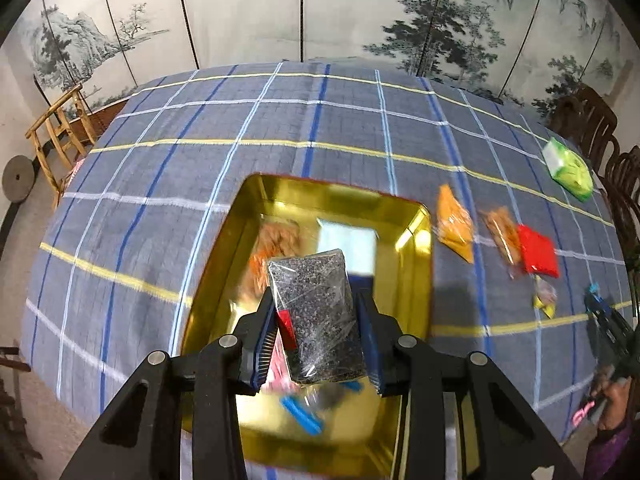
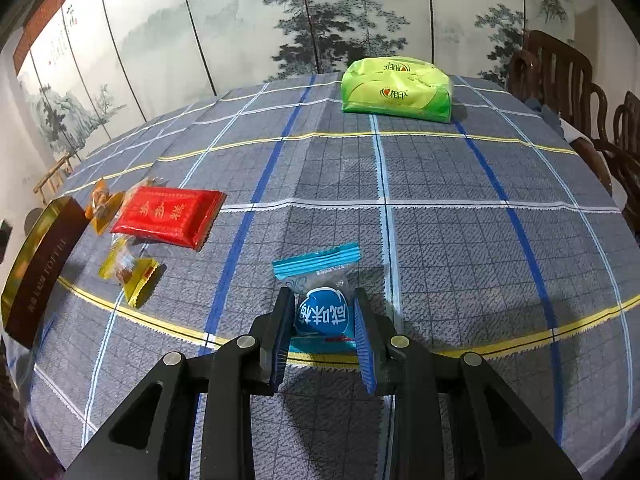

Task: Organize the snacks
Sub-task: 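Lower the dark candy bag into the gold tin and open the left tool, then carry the blue candy into the tin and open the right tool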

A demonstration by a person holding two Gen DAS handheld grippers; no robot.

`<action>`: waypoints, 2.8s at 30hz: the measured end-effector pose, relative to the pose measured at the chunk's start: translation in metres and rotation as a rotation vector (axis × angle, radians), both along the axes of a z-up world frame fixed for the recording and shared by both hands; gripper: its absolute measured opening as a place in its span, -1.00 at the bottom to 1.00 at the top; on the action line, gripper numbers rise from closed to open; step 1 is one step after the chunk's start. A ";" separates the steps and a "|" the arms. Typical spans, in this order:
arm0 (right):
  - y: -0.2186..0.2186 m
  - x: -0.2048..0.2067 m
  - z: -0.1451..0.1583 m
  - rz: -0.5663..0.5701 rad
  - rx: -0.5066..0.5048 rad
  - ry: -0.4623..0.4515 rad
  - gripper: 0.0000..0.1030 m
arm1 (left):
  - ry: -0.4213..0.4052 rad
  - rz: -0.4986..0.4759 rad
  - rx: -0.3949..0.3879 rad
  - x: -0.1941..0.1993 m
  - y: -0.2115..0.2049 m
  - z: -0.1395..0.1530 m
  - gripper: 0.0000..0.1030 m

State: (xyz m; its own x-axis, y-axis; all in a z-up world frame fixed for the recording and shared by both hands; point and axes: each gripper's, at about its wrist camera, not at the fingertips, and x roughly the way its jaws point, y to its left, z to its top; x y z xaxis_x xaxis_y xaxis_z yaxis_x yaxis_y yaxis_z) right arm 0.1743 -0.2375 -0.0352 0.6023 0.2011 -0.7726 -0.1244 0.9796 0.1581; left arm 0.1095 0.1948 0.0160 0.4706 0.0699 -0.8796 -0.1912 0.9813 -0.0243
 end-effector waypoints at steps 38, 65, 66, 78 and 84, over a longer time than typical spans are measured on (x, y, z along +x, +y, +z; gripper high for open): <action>0.004 0.000 0.000 -0.003 -0.023 0.000 -0.41 | -0.019 -0.051 0.102 0.070 0.012 -0.042 -0.32; 0.108 -0.040 0.070 0.200 0.129 -0.082 -0.41 | -0.148 0.053 0.101 -0.142 -0.016 0.000 0.22; 0.127 -0.040 0.077 0.235 0.139 -0.088 -0.41 | -0.146 0.058 0.100 -0.145 -0.013 -0.001 0.25; 0.305 -0.033 0.094 0.533 0.157 -0.072 -0.41 | -0.141 0.078 0.109 -0.170 0.010 -0.003 0.26; 0.353 -0.016 0.081 0.573 0.113 -0.036 -0.41 | -0.150 0.076 0.095 -0.175 0.016 -0.003 0.26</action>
